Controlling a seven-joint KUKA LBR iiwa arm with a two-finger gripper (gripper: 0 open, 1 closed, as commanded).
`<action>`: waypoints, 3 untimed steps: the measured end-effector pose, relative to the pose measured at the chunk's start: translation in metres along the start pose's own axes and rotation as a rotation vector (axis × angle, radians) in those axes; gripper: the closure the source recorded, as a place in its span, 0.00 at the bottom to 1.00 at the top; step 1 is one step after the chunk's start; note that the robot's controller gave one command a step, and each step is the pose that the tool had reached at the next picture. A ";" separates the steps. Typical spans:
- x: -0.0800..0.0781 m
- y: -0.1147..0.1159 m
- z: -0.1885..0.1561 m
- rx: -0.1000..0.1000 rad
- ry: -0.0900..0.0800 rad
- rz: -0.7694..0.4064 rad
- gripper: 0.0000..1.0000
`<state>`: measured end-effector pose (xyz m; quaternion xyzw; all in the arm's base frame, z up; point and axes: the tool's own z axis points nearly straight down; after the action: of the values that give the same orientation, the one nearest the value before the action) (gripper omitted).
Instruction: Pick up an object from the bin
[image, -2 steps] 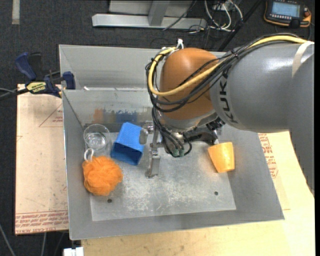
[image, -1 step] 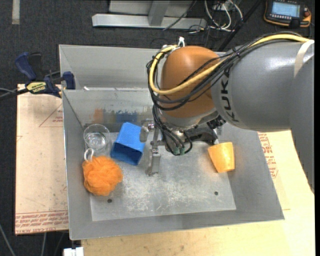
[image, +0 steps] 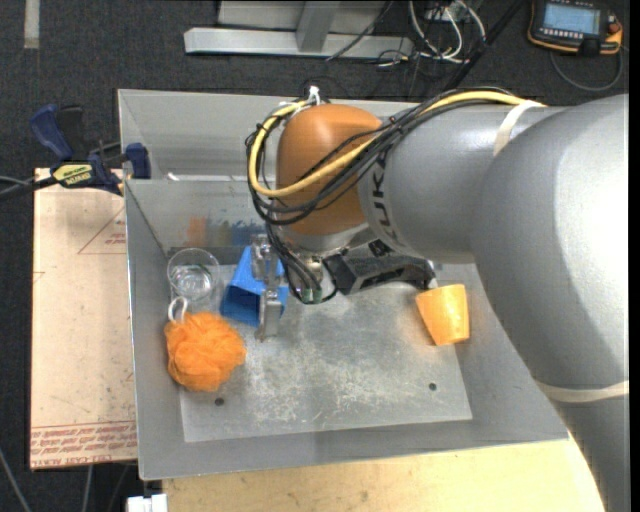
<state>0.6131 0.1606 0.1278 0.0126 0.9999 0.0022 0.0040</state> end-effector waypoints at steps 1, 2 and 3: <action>-0.005 0.004 0.008 -0.006 -0.011 0.125 0.00; -0.023 0.006 0.004 -0.003 -0.007 0.057 0.00; -0.030 0.004 0.020 -0.024 -0.043 0.267 0.00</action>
Offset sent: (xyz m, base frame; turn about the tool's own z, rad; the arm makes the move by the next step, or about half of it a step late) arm 0.0230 0.0048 -0.0065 0.0631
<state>0.6431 0.1639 0.1082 0.1454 0.9889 0.0145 0.0253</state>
